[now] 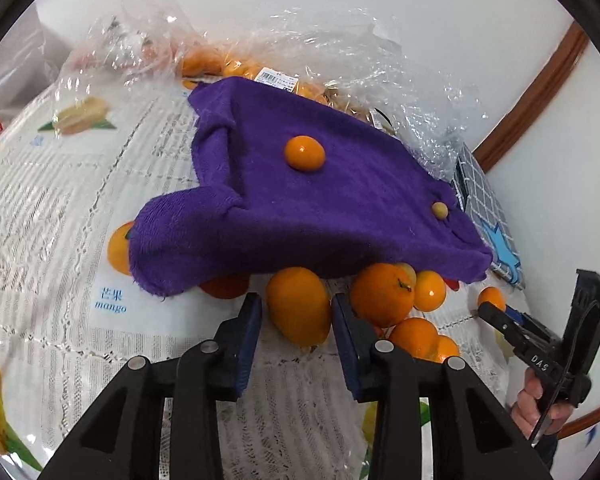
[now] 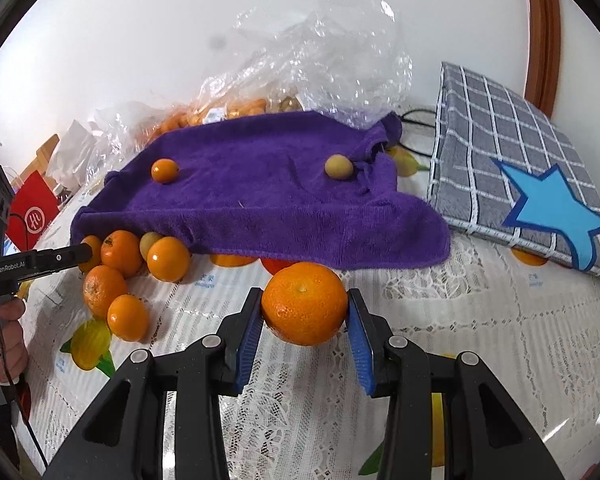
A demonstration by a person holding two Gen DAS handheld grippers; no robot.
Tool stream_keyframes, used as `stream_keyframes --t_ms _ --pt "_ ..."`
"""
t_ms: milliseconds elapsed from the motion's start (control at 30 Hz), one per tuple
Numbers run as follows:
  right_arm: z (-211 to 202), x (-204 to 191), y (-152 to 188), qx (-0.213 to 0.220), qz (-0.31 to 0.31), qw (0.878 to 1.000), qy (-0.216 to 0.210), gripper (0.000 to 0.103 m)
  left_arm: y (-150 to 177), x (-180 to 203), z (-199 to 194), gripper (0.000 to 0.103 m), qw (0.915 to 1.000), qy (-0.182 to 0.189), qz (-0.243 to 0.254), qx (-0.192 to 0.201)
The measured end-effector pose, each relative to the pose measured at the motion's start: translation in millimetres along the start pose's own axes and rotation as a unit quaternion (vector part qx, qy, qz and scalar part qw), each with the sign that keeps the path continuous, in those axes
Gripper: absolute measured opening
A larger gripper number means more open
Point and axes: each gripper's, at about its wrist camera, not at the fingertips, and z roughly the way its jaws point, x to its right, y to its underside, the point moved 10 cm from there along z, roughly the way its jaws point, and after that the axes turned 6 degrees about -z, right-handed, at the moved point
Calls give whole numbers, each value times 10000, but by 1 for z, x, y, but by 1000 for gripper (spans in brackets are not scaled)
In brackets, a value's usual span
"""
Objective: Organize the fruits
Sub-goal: 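Grasp a large orange with the right tool while the left tool grasps an oval orange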
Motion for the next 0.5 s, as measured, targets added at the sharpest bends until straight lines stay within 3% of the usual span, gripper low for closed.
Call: stream_keyframes --t_ms 167,500 --pt "1 1 1 -21 11 10000 -3 41 0 5 3 33 9997 -150 204 72" --pt "-13 -6 -11 162 18 9997 -197 41 -15 13 -30 33 9989 64 149 439"
